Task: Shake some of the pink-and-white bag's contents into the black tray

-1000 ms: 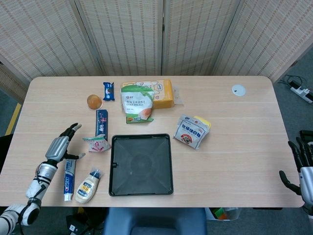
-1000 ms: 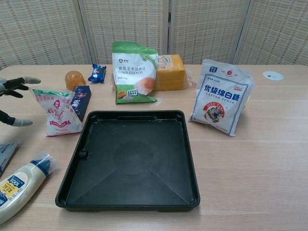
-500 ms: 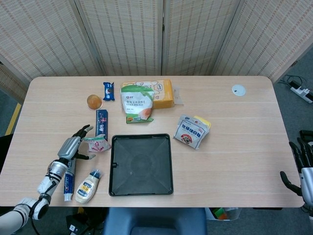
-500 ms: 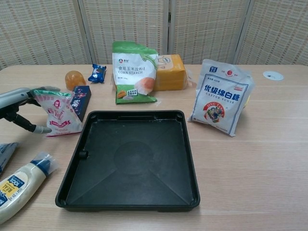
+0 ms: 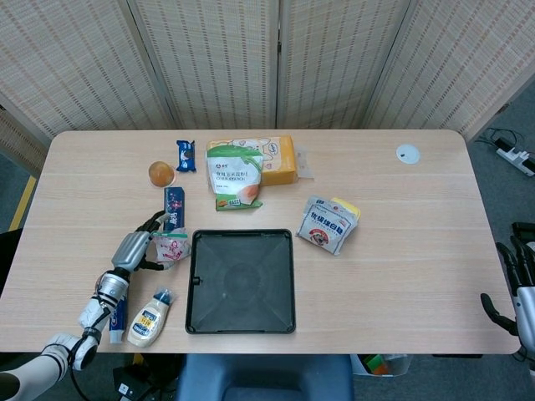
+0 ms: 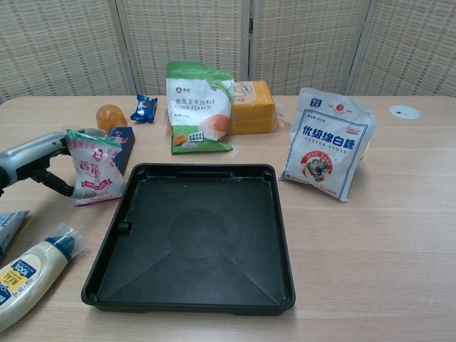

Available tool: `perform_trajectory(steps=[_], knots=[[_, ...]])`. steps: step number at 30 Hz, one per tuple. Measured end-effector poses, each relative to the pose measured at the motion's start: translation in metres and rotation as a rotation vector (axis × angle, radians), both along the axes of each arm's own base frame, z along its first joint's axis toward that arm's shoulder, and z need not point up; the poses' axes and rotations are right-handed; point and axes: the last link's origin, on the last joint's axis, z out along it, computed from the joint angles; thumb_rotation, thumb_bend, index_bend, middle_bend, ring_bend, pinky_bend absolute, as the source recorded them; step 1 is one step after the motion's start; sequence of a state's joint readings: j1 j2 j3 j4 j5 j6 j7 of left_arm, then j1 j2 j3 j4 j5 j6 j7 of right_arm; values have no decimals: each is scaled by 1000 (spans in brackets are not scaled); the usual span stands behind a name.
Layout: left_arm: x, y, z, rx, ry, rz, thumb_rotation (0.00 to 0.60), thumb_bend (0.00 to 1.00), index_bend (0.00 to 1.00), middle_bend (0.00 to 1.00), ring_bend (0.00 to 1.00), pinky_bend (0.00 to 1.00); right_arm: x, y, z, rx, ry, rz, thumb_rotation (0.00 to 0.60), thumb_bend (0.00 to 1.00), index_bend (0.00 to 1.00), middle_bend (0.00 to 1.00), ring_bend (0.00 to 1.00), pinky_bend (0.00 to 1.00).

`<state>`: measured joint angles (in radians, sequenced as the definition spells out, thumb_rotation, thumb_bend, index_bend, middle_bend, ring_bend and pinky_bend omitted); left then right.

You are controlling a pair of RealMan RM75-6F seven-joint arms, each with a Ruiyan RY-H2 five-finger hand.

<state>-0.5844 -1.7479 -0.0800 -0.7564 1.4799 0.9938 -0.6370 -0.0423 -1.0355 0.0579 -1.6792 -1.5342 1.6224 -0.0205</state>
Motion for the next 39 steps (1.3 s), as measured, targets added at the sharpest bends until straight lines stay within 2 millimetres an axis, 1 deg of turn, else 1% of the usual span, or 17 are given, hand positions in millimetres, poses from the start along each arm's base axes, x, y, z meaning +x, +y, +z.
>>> perform_trajectory(steps=[7,16,20,33,39], knots=[[-6,-1,-3,13,7,2,600,206,0,37,128,210,1,0,1,-1,3,-3,600,351,0,0,36,43],[-19,-4,3,31,-29,57,600,206,0,37,124,209,0,0,0,1,3,-8,600,351,0,0,36,43],[-20,-5,0,22,-47,80,600,204,0,37,120,209,1,0,1,-2,5,-8,600,350,0,0,35,43],[-2,0,-16,-2,-150,62,600,197,0,50,153,217,-1,3,3,-10,8,-21,600,351,0,0,36,44],[0,3,-22,-4,-157,63,600,196,0,51,155,221,-1,3,3,-10,8,-28,600,351,0,0,36,43]])
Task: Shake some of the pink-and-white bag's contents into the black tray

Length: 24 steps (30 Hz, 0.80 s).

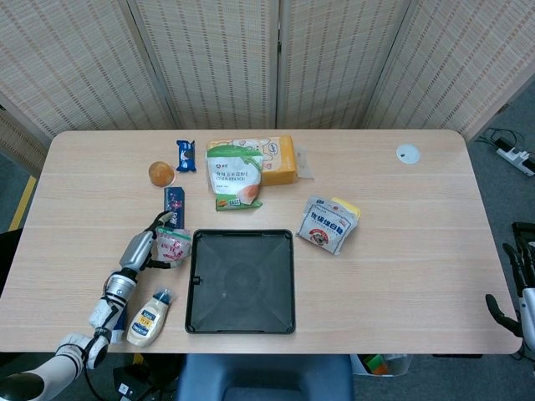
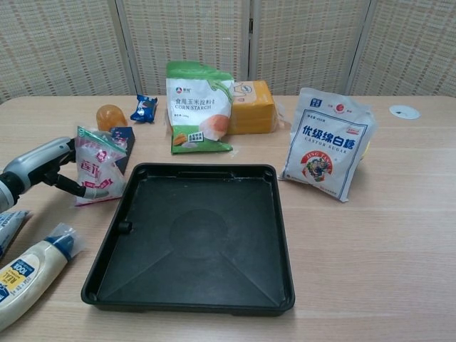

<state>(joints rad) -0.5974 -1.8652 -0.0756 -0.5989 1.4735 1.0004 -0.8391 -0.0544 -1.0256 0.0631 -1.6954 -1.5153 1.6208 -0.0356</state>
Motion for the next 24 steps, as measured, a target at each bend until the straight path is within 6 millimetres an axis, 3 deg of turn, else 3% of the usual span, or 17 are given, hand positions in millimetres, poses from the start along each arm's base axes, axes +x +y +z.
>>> perform_trajectory(steps=[9,24], knots=[[-4,-1,-2,9,5,4,600,197,3,119,200,251,1,-1,0,2,2,-1,600,351,0,0,35,44],[-5,-4,-3,65,-32,-18,600,201,182,217,259,291,4,3,3,-12,9,-3,600,350,0,0,34,43]])
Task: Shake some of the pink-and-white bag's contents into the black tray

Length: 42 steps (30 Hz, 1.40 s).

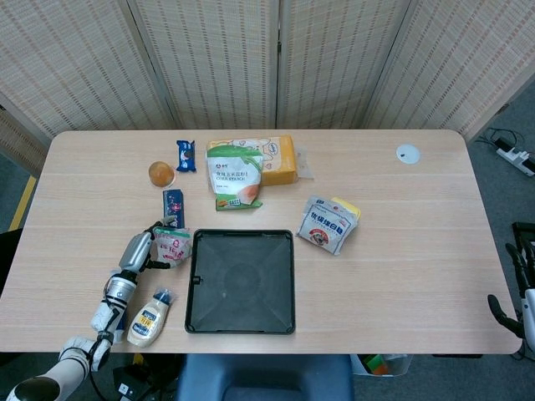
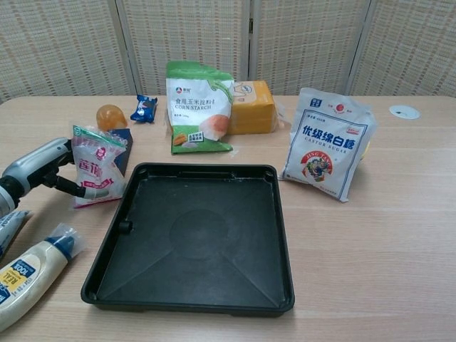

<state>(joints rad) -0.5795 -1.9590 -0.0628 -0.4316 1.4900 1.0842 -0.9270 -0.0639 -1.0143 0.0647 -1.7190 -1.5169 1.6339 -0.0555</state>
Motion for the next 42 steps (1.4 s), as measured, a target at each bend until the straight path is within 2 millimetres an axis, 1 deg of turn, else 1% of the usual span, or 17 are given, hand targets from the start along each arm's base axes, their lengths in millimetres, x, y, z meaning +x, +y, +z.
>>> perform_trajectory(steps=[3,11,18,23,28,42], knots=[[-1,-2,1,19,-3,-12,600,201,200,234,268,299,1,0,0,0,3,0,600,351,0,0,34,43],[-3,-9,-1,30,28,-44,600,202,201,239,268,299,4,0,1,-2,10,5,600,351,0,0,34,44],[-3,-14,-2,35,52,-79,600,206,238,275,295,328,6,2,2,-6,14,5,600,351,0,0,34,44],[-2,-16,0,52,50,-98,600,210,278,313,330,340,7,3,2,-8,16,5,600,351,0,0,34,43],[0,-19,0,71,50,-117,600,213,331,370,386,373,7,3,2,-9,16,5,600,351,0,0,35,43],[1,-23,-8,46,110,-141,600,213,314,371,387,376,6,3,2,-9,13,1,600,350,0,0,35,43]])
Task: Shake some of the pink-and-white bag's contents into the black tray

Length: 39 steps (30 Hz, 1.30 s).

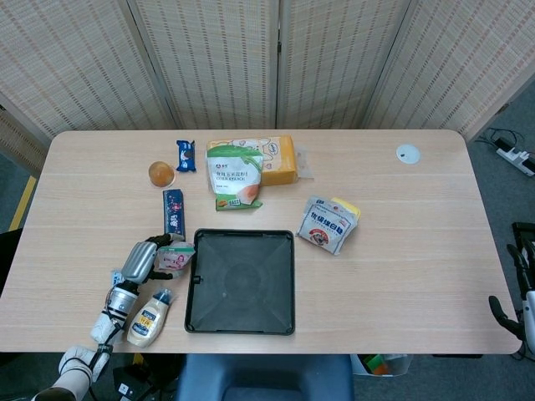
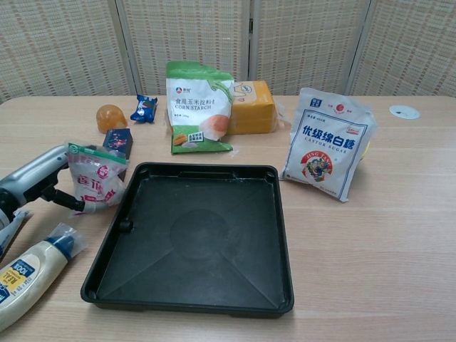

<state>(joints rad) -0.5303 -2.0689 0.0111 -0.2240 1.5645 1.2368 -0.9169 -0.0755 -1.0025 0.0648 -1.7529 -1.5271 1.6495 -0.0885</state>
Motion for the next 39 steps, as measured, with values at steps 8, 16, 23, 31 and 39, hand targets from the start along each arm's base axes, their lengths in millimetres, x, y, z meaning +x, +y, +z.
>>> perform_trajectory(steps=[8,16,23,31,39], knots=[[-1,1,1,4,6,5,600,222,348,397,414,426,-1,0,0,-2,-1,-1,600,351,0,0,34,44],[-2,4,1,2,24,8,600,251,361,409,427,438,-1,1,0,-3,-1,-2,600,350,0,0,34,43],[-5,5,0,-10,56,17,600,252,359,409,427,438,-1,1,0,-3,-3,-5,600,350,0,0,35,43],[-6,8,2,-1,49,35,600,412,403,485,499,525,-2,2,0,-5,-5,-8,600,351,0,0,35,43],[-8,9,5,1,73,29,600,484,433,567,594,594,-2,2,1,-9,-7,-5,600,350,0,0,33,43]])
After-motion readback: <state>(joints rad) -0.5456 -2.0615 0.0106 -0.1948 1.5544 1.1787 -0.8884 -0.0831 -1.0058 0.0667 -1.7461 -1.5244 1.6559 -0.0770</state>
